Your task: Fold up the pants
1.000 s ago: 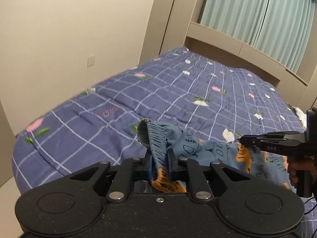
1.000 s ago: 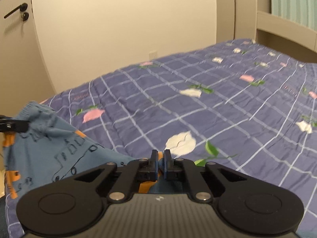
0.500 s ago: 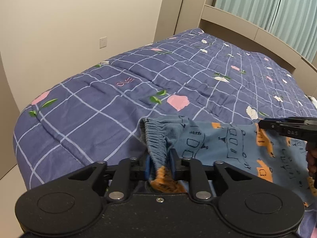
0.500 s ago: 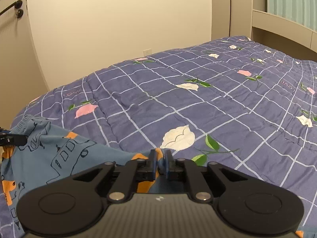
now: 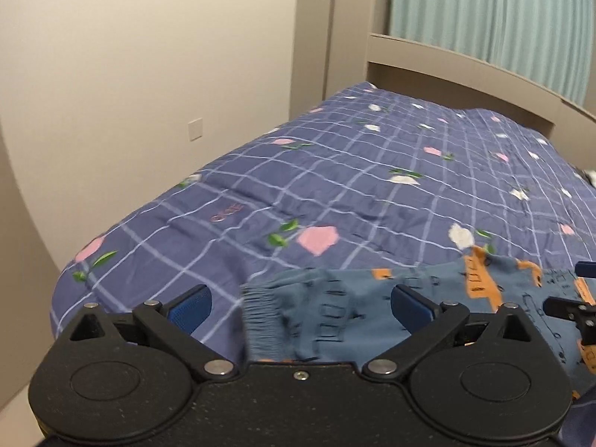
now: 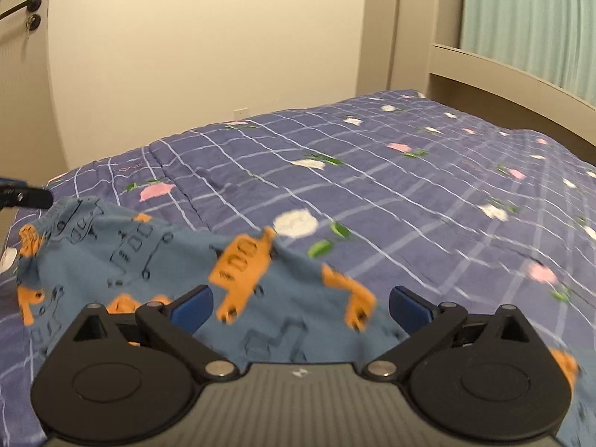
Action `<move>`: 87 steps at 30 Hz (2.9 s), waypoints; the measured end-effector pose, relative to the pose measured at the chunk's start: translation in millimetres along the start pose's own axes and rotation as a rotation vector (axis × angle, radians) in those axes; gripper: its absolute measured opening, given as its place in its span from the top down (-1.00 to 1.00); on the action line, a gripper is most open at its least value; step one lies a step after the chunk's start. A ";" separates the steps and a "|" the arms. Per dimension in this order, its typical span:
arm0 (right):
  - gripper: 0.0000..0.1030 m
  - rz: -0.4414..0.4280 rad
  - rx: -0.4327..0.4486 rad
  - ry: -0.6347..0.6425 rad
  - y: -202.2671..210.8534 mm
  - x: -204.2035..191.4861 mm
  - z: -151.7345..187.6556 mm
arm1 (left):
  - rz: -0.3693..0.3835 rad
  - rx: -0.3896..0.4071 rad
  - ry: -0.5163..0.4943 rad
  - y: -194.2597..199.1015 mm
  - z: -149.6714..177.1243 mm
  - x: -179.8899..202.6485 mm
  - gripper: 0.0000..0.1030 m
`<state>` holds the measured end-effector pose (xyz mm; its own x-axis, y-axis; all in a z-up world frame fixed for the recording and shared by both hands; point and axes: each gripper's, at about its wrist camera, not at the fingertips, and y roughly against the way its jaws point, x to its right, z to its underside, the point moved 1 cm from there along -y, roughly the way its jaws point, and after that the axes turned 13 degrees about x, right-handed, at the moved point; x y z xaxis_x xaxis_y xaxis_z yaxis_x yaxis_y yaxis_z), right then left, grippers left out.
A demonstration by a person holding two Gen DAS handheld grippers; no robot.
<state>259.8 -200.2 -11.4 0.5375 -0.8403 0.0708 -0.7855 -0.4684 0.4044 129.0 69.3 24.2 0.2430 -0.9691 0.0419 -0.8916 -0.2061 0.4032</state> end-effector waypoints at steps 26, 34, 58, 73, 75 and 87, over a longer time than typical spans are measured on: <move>-1.00 0.386 0.023 -0.312 166.2 165.0 98.7 | 0.517 -0.007 -0.316 -63.9 17.3 309.5 -0.99; -1.00 0.310 0.029 -0.532 175.5 212.4 122.1 | 0.563 -0.022 -0.451 -89.7 34.6 380.2 -0.99; -0.50 0.364 0.286 -0.960 168.0 277.8 145.1 | 0.556 -0.138 -0.255 -123.3 16.9 377.4 -0.99; 0.43 0.476 0.312 -0.855 183.1 263.6 133.0 | 0.605 -0.176 -0.247 -116.1 20.1 393.3 -0.99; 0.17 0.477 0.299 -0.880 183.8 263.7 135.4 | 0.561 -0.189 -0.283 -120.8 26.7 395.1 -0.99; -0.56 0.452 0.214 -0.880 166.6 269.8 138.9 | 0.547 -0.207 -0.280 -127.7 33.7 389.9 -0.99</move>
<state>231.4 -542.9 -51.6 -0.1729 -0.8134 -0.5554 -0.9445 -0.0229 0.3276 324.7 -286.8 -41.8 -0.3593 -0.9311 0.0628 -0.7594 0.3308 0.5603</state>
